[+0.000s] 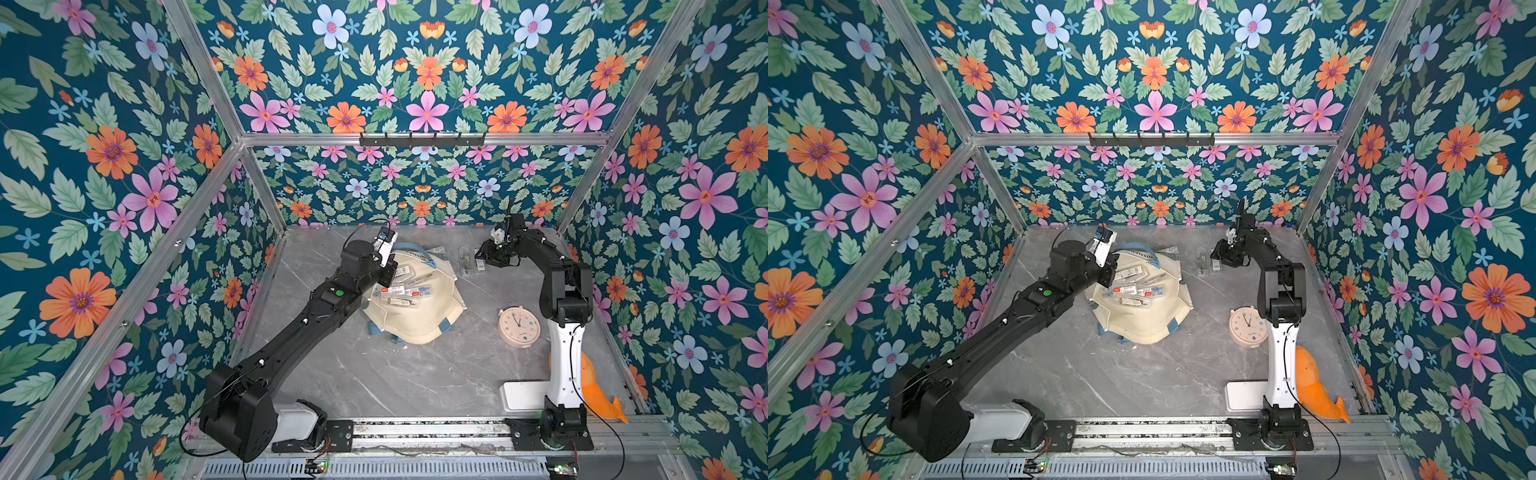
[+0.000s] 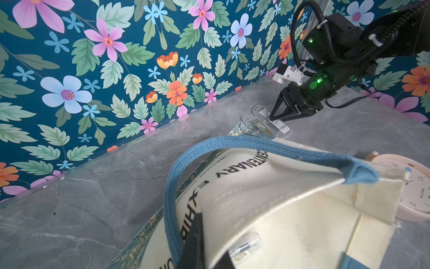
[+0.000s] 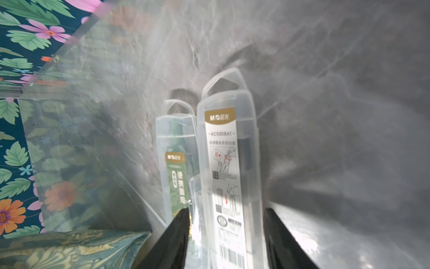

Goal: Take out the compass set from the canvas bag
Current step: Place the compass set at the center of the board.

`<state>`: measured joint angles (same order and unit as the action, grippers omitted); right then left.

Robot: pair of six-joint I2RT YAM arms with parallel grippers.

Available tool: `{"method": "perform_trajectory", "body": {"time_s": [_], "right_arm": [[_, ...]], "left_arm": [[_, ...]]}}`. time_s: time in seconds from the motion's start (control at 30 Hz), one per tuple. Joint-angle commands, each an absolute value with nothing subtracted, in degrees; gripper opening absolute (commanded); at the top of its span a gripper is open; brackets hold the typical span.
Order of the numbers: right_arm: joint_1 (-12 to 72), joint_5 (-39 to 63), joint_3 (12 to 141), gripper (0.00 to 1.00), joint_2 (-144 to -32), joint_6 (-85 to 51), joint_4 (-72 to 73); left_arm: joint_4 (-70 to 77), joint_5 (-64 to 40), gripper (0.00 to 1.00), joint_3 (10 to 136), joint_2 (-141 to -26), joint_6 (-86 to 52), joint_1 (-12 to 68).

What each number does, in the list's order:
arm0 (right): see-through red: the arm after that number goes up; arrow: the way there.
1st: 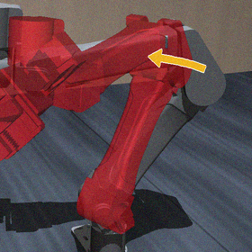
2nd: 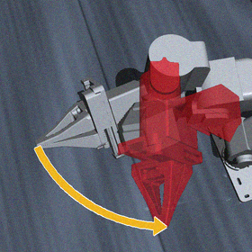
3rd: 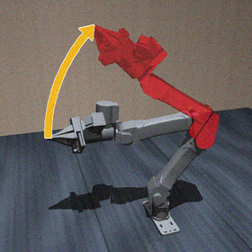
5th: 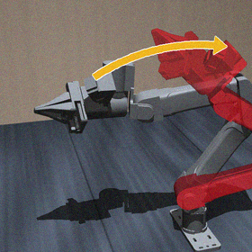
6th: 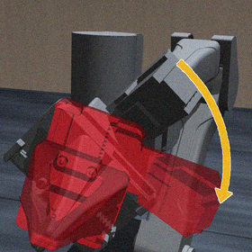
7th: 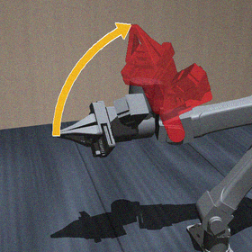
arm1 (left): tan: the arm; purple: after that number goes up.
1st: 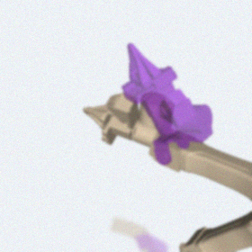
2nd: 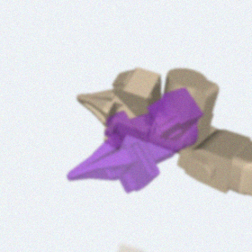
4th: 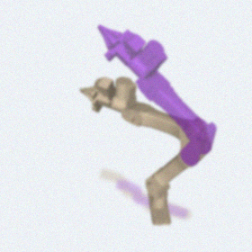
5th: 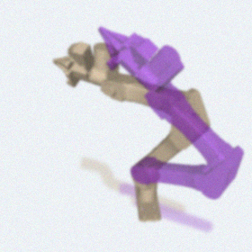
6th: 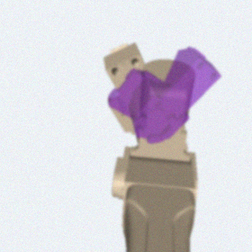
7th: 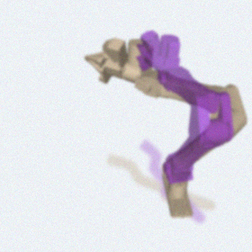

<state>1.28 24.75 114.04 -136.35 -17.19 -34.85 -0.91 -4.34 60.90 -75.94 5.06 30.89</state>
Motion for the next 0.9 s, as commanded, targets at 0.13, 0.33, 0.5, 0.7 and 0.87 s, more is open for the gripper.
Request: {"method": "perform_trajectory", "body": {"time_s": [0.13, 0.33, 0.5, 0.7, 0.87], "right_arm": [[1.3, 25.0, 116.3, 0.53, -138.1, -18.5, -36.0], [1.3, 24.4, 115.3, 0.54, -136.4, -17.9, -36.0], [1.4, 21.3, 112.4, 0.54, -130.2, -14.3, -36.8], [2.4, 21.1, 95.8, 0.53, -114.9, -9.7, -29.7], [7.5, 20.4, 81.4, 0.52, -98.0, -6.6, -27.4]], "left_arm": [[1.3, -5.6, 0.00, 61.0, -75.9, 4.1, 30.8], [1.2, -5.4, 0.00, 61.0, -75.6, 4.2, 30.8], [0.2, -4.8, 0.00, 61.5, -75.3, 4.5, 30.8], [-2.6, -4.4, 0.00, 63.4, -74.5, 4.8, 30.8], [-5.5, -5.7, 0.00, 65.7, -73.6, 3.8, 30.8]]}}
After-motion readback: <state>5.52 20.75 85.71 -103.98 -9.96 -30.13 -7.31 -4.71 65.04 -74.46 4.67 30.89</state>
